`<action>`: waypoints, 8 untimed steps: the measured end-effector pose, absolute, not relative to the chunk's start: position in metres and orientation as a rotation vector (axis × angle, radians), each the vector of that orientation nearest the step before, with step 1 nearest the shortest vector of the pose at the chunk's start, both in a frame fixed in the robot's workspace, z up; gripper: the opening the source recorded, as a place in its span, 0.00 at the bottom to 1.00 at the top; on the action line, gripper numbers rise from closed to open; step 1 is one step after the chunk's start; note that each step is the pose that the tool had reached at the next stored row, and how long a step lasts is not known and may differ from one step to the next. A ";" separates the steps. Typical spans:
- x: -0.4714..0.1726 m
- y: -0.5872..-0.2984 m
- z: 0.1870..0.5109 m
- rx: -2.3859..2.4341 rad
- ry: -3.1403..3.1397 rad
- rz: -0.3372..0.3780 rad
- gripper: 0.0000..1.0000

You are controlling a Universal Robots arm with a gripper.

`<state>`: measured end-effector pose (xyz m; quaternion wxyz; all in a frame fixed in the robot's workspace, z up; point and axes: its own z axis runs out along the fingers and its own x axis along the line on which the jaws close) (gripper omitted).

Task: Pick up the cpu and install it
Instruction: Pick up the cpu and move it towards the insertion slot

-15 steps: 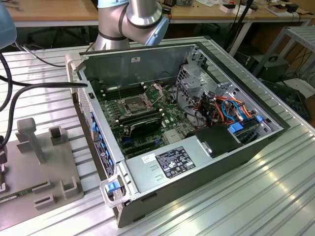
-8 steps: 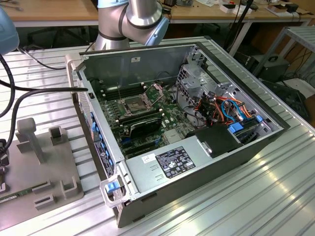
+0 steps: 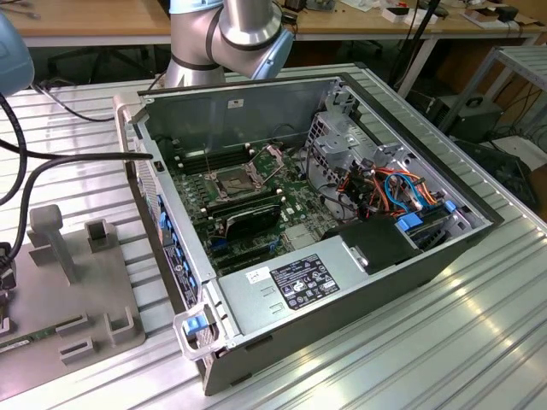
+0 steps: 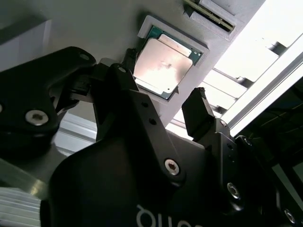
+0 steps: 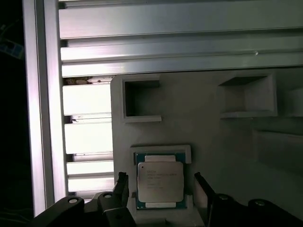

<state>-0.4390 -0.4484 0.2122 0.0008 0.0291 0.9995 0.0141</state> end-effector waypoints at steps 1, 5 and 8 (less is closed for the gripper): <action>-0.439 -0.448 0.211 0.091 3.138 0.044 0.66; -0.439 -0.448 0.205 0.091 3.138 0.043 0.66; -0.439 -0.448 0.205 0.092 3.139 0.043 0.66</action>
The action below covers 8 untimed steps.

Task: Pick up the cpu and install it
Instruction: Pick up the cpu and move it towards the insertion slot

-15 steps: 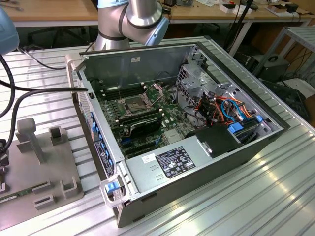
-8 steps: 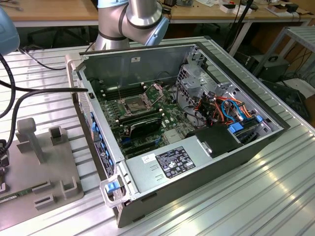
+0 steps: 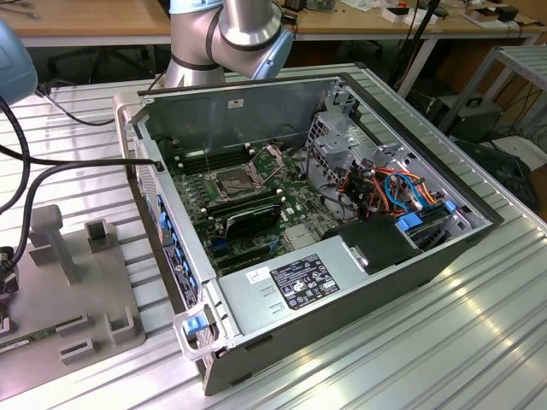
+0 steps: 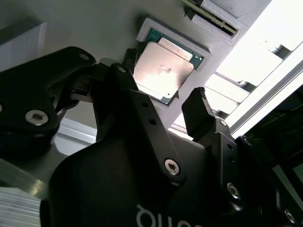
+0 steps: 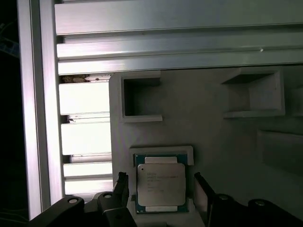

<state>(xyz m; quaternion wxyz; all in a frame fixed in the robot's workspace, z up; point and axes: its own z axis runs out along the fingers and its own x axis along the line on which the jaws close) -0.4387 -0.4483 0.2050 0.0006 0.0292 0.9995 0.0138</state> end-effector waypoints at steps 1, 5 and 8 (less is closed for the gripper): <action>-0.437 -0.448 0.205 0.091 3.139 0.043 0.66; -0.437 -0.448 0.205 0.091 3.139 0.043 0.66; -0.437 -0.449 0.205 0.091 3.139 0.043 0.66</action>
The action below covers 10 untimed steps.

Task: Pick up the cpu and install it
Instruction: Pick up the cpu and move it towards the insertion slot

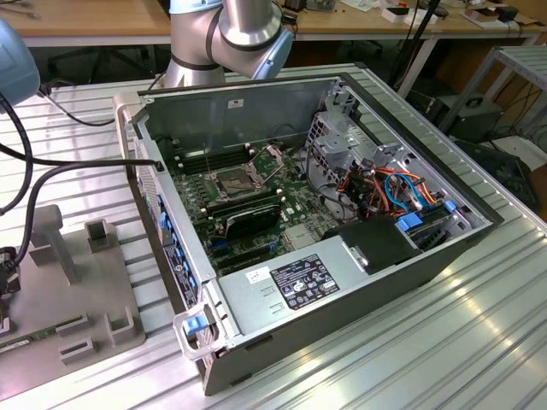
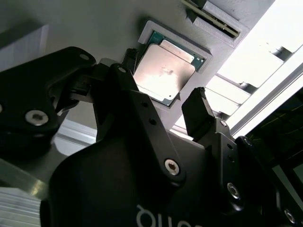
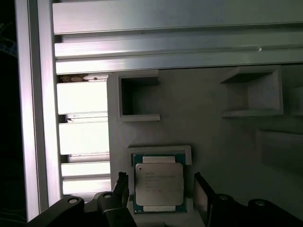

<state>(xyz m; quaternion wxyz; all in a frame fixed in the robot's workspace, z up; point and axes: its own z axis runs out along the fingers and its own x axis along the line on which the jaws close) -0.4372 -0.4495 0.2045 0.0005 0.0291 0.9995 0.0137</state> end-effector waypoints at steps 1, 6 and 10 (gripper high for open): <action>-0.437 -0.450 0.204 0.091 3.139 0.043 0.66; -0.437 -0.450 0.204 0.091 3.139 0.043 0.66; -0.437 -0.451 0.204 0.091 3.139 0.043 0.66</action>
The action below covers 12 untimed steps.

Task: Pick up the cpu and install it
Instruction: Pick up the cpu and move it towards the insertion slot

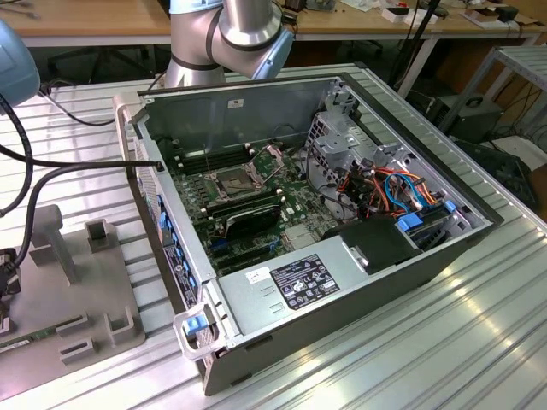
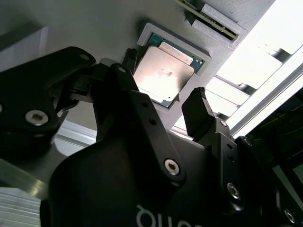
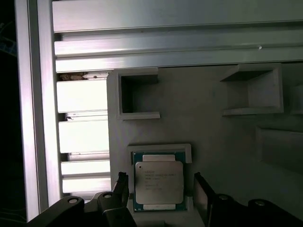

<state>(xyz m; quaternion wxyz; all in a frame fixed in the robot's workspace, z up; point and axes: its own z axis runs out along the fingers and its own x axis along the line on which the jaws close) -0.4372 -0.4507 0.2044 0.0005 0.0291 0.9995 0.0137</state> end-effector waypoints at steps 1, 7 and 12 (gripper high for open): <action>-0.437 -0.451 0.204 0.091 3.139 0.043 0.66; -0.437 -0.451 0.204 0.091 3.139 0.043 0.66; -0.437 -0.451 0.200 0.091 3.139 0.043 0.66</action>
